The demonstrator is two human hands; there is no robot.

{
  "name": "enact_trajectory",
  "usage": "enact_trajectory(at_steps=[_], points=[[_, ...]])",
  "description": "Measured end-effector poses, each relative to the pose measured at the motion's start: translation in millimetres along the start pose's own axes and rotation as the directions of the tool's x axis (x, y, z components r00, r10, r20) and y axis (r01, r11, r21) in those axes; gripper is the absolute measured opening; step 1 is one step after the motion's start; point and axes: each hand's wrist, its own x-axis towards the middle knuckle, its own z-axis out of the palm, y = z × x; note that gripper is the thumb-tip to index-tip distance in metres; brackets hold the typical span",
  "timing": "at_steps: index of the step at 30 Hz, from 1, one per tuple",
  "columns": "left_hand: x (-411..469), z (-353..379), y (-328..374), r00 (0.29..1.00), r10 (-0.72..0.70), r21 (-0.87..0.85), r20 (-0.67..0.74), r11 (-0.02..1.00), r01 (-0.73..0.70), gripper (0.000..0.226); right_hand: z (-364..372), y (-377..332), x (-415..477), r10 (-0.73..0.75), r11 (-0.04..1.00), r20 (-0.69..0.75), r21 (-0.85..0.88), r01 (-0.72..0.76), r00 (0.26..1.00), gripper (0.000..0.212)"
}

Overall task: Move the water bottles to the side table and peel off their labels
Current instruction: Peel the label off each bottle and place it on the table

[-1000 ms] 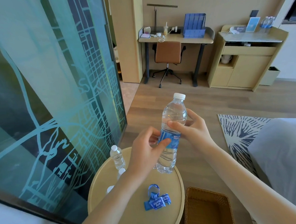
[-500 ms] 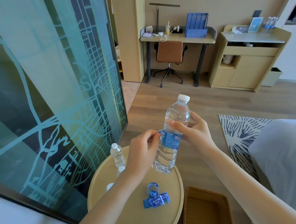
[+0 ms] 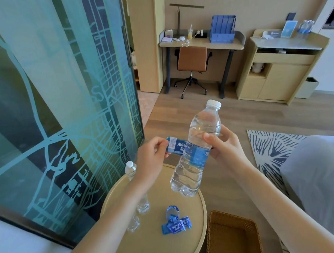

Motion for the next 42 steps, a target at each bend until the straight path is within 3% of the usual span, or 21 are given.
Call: enact_trajectory(at_steps=[10, 17, 21, 24, 27, 33, 37, 42], points=[[9, 8, -10, 0.973, -0.188, -0.079, 0.136, 0.977, 0.200, 0.019, 10, -4, -1, -0.006, 0.999, 0.100, 0.054, 0.001, 0.995, 0.059], [18, 1, -12, 0.957, -0.248, -0.164, 0.149, 0.948, 0.271, 0.022, 16, -1, -2, -0.013, 0.996, 0.067, -0.084, 0.019, 0.998, 0.040], [20, -7, -14, 0.960, -0.219, -0.169, 0.174, 0.954, 0.248, 0.016, 16, -3, 2, -0.036, 0.992, 0.022, -0.118, 0.038, 0.999, 0.038], [21, -14, -13, 0.968, -0.199, -0.169, 0.151, 0.960, 0.224, 0.030, 16, -4, 6, -0.052, 0.992, -0.008, -0.116, 0.051, 0.999, 0.041], [16, -19, -10, 0.994, -0.100, -0.118, 0.049, 0.987, 0.105, 0.039, 15, -5, 10, -0.065, 0.990, -0.023, -0.129, 0.061, 0.998, 0.042], [4, -20, 4, 0.994, 0.076, -0.123, -0.084, 0.989, -0.086, 0.026, 12, 1, 18, -0.059, 0.986, -0.042, -0.156, 0.051, 0.997, 0.049], [-10, -15, 2, 0.983, 0.182, -0.036, -0.024, 0.982, -0.183, 0.019, 11, 3, 22, -0.072, 0.987, -0.055, -0.148, 0.063, 0.996, 0.047], [-22, -4, -10, 0.980, 0.129, -0.054, 0.151, 0.991, -0.123, 0.038, 10, 8, 28, -0.075, 0.989, -0.082, -0.132, 0.064, 0.994, 0.058]])
